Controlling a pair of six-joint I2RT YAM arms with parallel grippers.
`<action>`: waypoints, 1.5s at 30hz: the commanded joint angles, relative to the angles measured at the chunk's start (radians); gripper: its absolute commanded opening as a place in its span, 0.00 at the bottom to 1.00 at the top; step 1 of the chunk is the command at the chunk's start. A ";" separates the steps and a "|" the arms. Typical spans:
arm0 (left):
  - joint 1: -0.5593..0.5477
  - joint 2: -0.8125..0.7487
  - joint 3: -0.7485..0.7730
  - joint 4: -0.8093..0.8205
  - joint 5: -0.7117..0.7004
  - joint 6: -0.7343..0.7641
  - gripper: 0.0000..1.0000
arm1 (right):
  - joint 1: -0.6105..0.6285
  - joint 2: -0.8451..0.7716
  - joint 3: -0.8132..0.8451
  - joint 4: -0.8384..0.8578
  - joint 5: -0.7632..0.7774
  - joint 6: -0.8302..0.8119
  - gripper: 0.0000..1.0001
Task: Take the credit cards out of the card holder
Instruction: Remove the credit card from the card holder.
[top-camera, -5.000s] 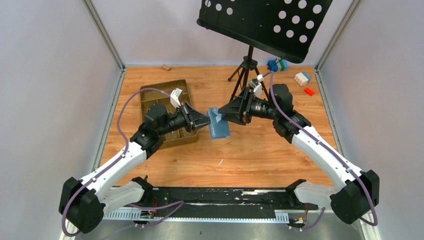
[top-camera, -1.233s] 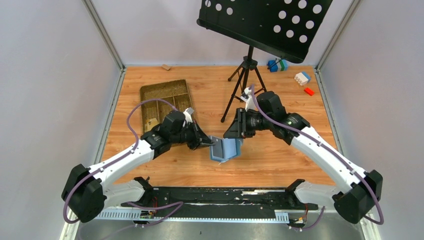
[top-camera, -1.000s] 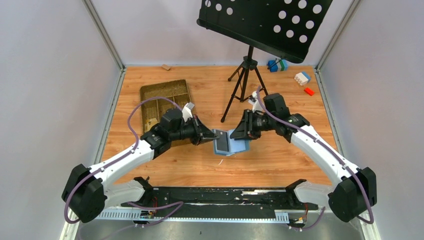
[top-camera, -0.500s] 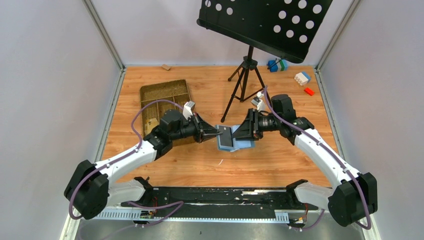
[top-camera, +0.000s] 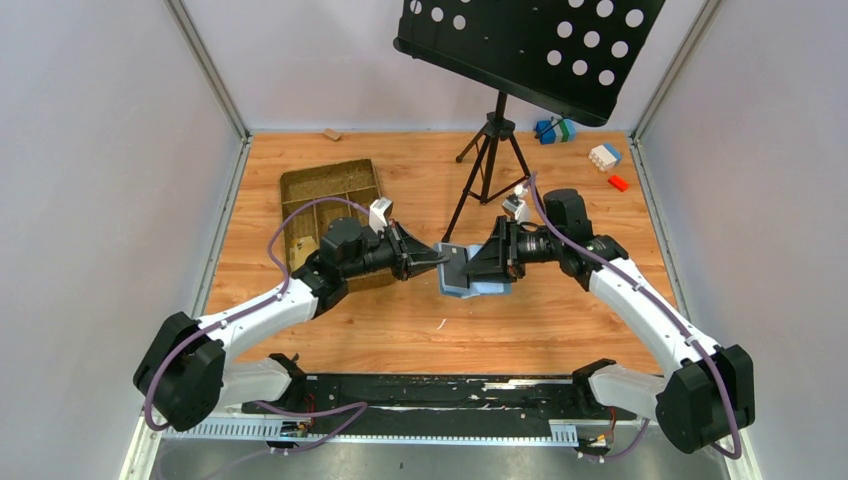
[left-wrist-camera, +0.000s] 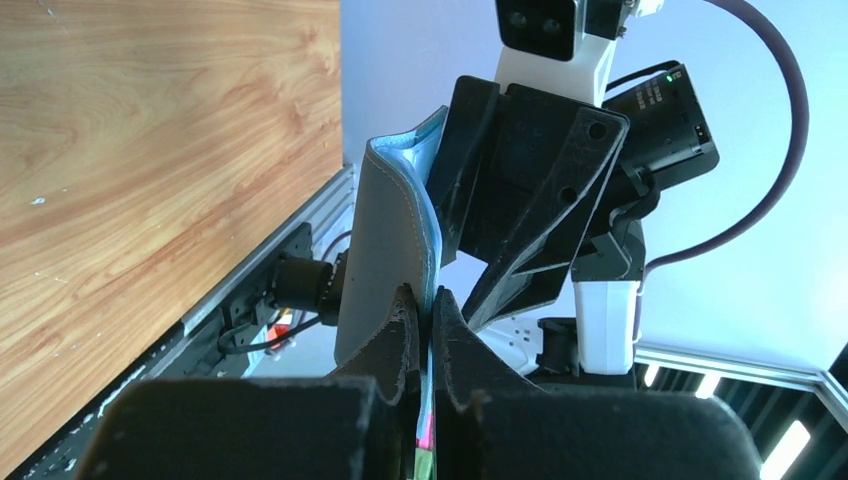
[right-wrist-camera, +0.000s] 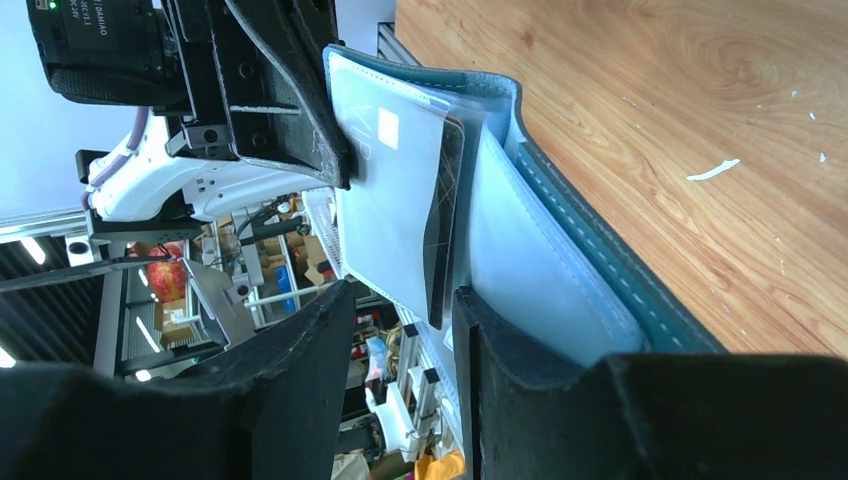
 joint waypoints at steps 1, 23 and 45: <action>0.004 -0.011 0.031 0.193 0.027 -0.068 0.00 | -0.003 -0.007 -0.042 0.062 -0.003 0.068 0.43; 0.004 -0.019 -0.054 0.300 0.026 -0.111 0.00 | -0.045 -0.101 -0.220 0.656 -0.064 0.512 0.32; 0.000 -0.011 -0.049 0.332 0.028 -0.103 0.40 | -0.045 -0.052 -0.182 0.647 -0.046 0.511 0.00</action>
